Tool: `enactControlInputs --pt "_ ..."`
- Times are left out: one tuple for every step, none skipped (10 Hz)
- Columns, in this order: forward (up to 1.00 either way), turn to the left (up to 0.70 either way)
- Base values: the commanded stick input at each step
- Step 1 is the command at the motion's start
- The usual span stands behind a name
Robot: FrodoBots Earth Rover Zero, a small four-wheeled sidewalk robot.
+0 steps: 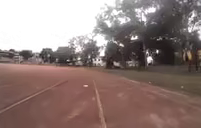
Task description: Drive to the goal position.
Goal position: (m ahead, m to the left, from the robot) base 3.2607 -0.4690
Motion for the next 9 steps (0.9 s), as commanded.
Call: enactControlInputs --pt "0.5 0.0" --pt "0.5 0.0" --pt "0.5 0.0" --pt "0.5 0.0" --pt "0.5 0.0" --pt "0.5 0.0" --pt "0.5 0.0" --pt "0.5 0.0" --pt "0.5 0.0"
